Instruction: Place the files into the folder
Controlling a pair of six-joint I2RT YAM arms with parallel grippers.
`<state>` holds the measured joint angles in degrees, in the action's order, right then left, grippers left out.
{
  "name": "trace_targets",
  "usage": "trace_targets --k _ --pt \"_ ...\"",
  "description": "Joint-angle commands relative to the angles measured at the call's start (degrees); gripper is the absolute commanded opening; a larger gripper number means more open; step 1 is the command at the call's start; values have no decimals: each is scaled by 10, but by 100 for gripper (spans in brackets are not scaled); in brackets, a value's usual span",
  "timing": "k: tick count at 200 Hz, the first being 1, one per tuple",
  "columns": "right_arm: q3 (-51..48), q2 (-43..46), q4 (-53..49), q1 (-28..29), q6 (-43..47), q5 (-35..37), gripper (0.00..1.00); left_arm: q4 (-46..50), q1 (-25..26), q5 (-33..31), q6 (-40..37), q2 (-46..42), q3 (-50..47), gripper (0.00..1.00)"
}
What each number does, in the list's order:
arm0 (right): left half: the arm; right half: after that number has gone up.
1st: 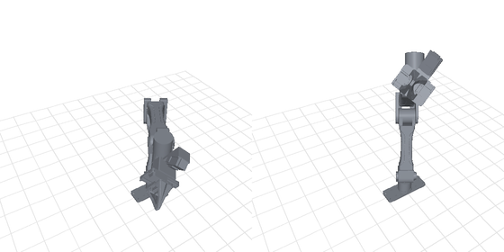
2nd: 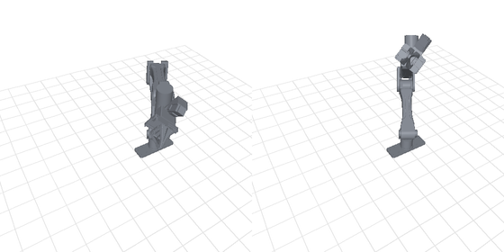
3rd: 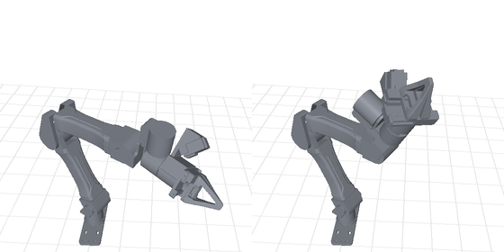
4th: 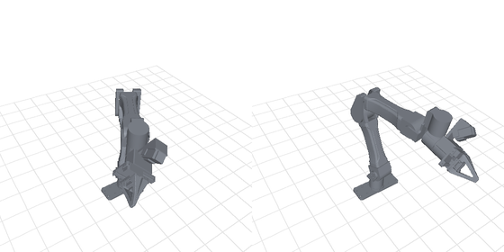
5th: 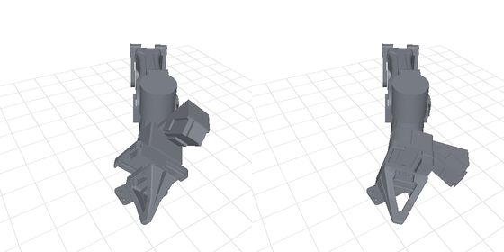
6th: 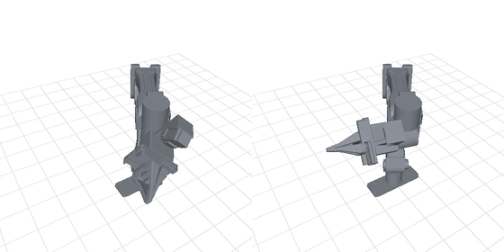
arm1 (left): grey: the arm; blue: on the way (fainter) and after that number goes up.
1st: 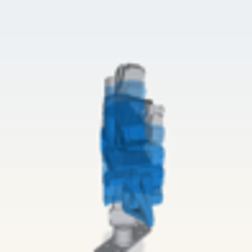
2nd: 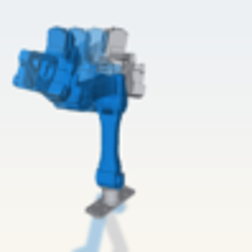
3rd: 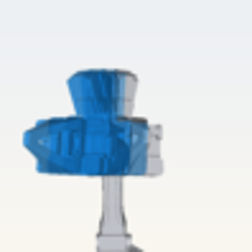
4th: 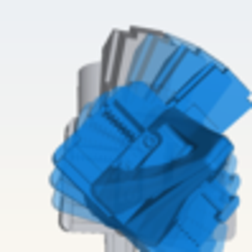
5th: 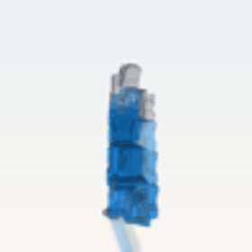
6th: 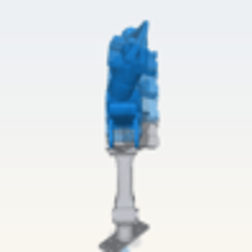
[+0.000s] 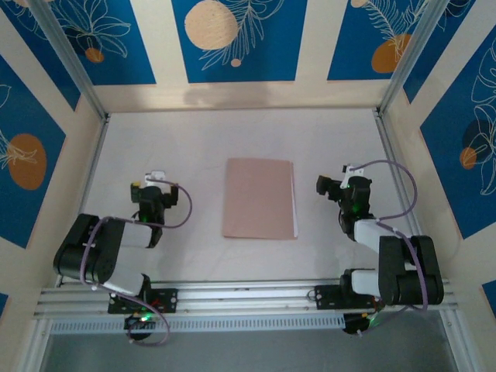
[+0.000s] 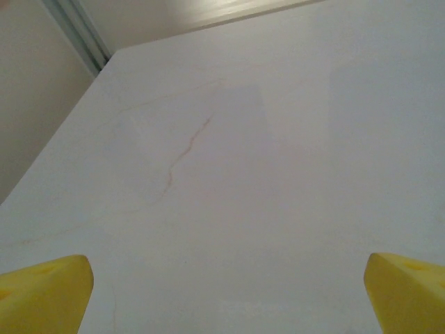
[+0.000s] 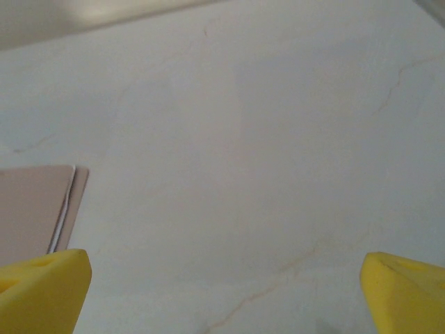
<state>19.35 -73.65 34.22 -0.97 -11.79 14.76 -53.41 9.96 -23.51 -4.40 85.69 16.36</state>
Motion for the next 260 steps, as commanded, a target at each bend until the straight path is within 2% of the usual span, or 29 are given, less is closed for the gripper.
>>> trace_targets --k 1,12,24,37,55,79,93,105,128,148,260 --pt "-15 -19 115 -6 15 -24 99 -113 -11 49 11 9 -16 100" --pt "-24 -32 148 -5 16 -34 99 -162 -11 62 8 32 -37 100" --pt "-33 -45 179 -3 21 -40 99 -271 -13 75 -1 78 -60 100" --pt "-37 -56 196 -3 22 -45 99 -223 -14 80 6 50 -60 100" --pt "-46 -81 237 -2 24 -49 99 -271 -14 79 1 74 -63 100" --pt "-55 -138 316 1 24 -43 99 -225 -19 75 9 62 -48 100" --pt "-42 -116 254 0 20 -33 99 -174 -23 71 18 49 -30 100" --pt "-38 -131 269 0 24 -43 99 -128 -26 67 23 45 -8 100" --pt "-9 -131 216 0 38 -70 99 -62 -26 76 21 43 26 100" --pt "47 -138 117 14 57 -77 99 -30 -35 86 30 41 39 100" --pt "43 -136 125 10 56 -89 99 -25 -47 101 39 41 40 100"
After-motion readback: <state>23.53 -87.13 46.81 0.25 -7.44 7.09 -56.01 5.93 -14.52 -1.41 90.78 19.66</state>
